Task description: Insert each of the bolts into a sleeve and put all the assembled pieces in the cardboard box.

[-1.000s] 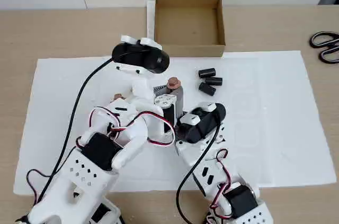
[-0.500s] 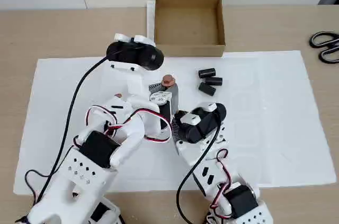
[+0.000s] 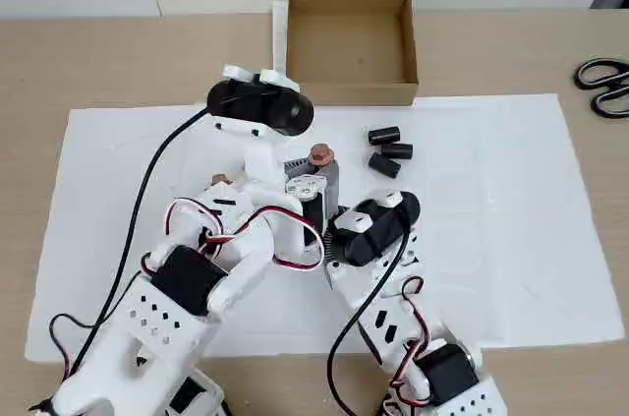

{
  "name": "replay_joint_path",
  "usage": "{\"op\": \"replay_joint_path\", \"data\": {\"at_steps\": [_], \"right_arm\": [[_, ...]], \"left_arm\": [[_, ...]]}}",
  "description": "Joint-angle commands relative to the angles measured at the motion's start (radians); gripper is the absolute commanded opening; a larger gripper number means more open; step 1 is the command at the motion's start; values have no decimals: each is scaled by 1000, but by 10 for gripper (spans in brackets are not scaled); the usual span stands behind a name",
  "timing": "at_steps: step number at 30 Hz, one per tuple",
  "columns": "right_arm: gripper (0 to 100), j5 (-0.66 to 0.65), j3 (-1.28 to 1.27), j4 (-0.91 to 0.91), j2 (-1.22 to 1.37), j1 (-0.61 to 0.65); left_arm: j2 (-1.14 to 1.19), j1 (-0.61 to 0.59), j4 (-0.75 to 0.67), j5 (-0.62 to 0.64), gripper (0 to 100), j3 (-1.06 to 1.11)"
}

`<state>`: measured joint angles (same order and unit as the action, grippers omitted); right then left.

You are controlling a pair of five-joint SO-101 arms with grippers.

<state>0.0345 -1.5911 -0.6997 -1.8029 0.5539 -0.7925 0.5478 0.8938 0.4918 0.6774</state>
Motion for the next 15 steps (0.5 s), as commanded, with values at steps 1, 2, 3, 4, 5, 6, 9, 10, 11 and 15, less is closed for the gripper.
{"op": "replay_joint_path", "data": {"at_steps": [1,2,3,4,5,6,9,10,11,15], "right_arm": [[4,8,8,24,-12,2],[4,8,8,24,-12,2],[4,8,8,24,-12,2],[4,8,8,24,-12,2],[4,8,8,24,-12,2],[4,8,8,24,-12,2],[4,8,8,24,-12,2],[4,8,8,24,-12,2],[4,8,8,24,-12,2],[4,8,8,24,-12,2]], "left_arm": [[-23,6,3,-5,6,-4],[-23,6,11,-15,6,-4],[-23,6,17,-29,6,-4],[-23,6,23,-35,6,-4],[-23,6,29,-37,6,-4],[-23,6,37,-37,6,-4],[-21,6,41,-37,6,-4],[-21,6,41,-37,6,-4],[-21,6,41,-37,6,-4],[-21,9,40,-37,6,15]]}}
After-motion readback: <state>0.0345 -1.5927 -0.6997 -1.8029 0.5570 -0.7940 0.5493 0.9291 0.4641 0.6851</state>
